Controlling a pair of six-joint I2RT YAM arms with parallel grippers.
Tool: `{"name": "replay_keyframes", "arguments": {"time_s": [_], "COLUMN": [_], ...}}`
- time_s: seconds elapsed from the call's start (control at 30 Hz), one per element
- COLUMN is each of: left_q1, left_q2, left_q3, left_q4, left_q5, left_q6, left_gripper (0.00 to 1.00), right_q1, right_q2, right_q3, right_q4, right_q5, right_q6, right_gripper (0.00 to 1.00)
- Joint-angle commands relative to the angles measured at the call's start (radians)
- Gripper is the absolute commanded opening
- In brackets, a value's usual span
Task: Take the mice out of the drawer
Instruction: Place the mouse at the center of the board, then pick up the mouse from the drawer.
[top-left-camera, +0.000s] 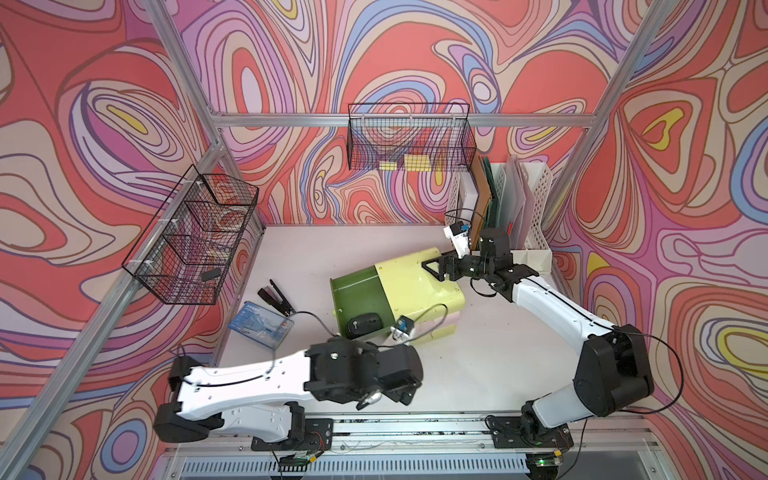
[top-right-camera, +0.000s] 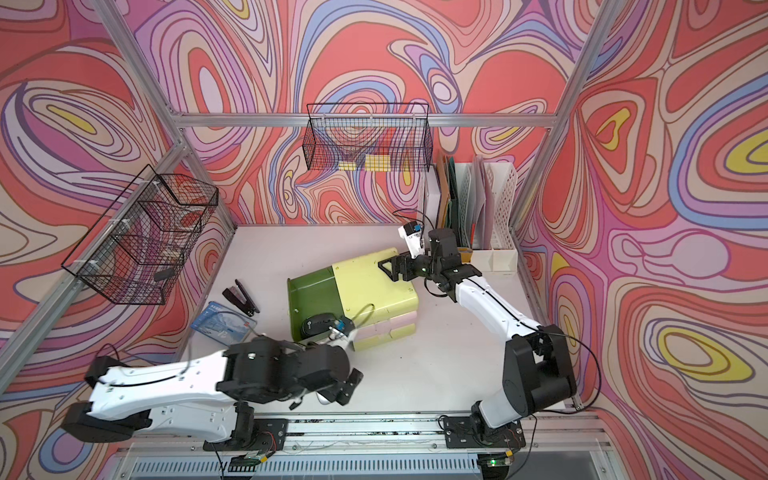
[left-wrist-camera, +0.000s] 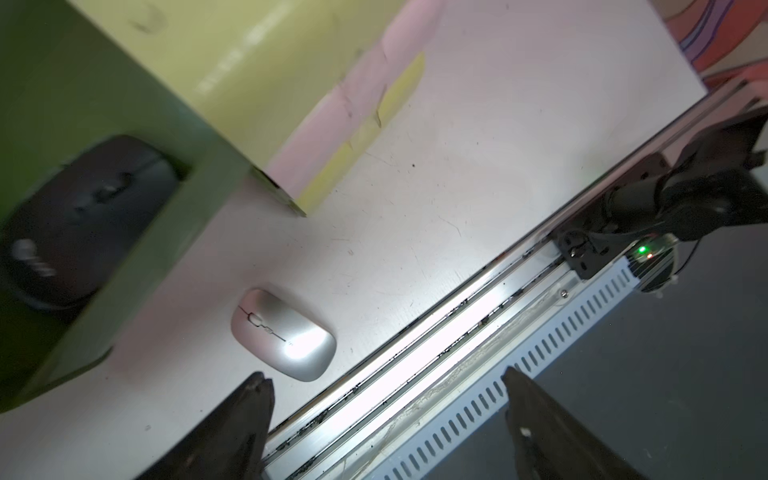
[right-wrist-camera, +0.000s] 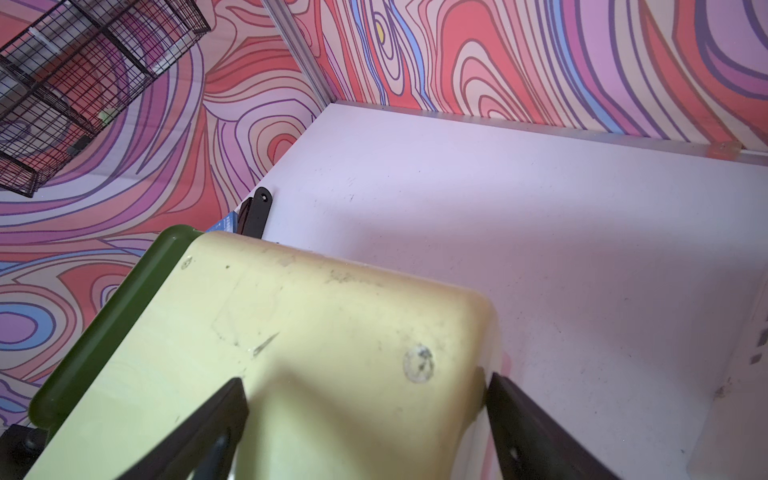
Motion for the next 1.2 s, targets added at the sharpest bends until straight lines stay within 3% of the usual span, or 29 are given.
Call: {"name": "replay_keyframes", "arguments": {"time_s": [0.0,0.17,0.3,0.43,0.53,0.67,0.77,0.9,1.17], "left_q1": [0.092,0.359,0.551,0.592,0.601,0.647,0.707,0.801,0.867], "left_q2": [-0.078,-0.092,-0.034,0.024,0.06,0.113,0.14,0.161,0.259], "left_q3": [0.021,0.101,0.184,0.215,0.196,0.176,0.171,0.179,0.186], "left_q4": [-0.178,-0.228,-0.184,-0.111,-0.05,-0.03,0.003,0.016,-0.076], "left_q5": [-0.131,-0.16,-0.055,-0.006,0.097,0.16,0.21,0.365,0.533], "left_q6": [0.048,0.263,0.507,0.741,0.915,1.061,1.119,1.171,1.232], "left_gripper": [0.92,0.99,1.0,1.0,1.0,1.0,1.0,1.0,0.99], "right_q1": [0.021,0.022,0.023,0.022,0.023,0.023,0.022,0.023,0.023], "right_q2": [0.028,0.024,0.024,0.026,0.023,0.024,0.03,0.029,0.035], "right_q3": [-0.044,-0.044,-0.042,-0.042,-0.039,-0.04,-0.038,-0.037,-0.031], "right_q4": [-0.149,-0.152,-0.153,-0.156,-0.161,-0.16,-0.159,-0.162,-0.169], "right_q5": [0.006,0.003,0.005,0.005,0.007,0.01,0.009,0.008,0.008], "right_q6": [-0.026,-0.027,-0.031,-0.033,-0.034,-0.038,-0.039,-0.041,-0.046], "right_gripper": [0.93,0.93,0.93,0.93,0.93,0.94,0.93,0.94,0.94]}}
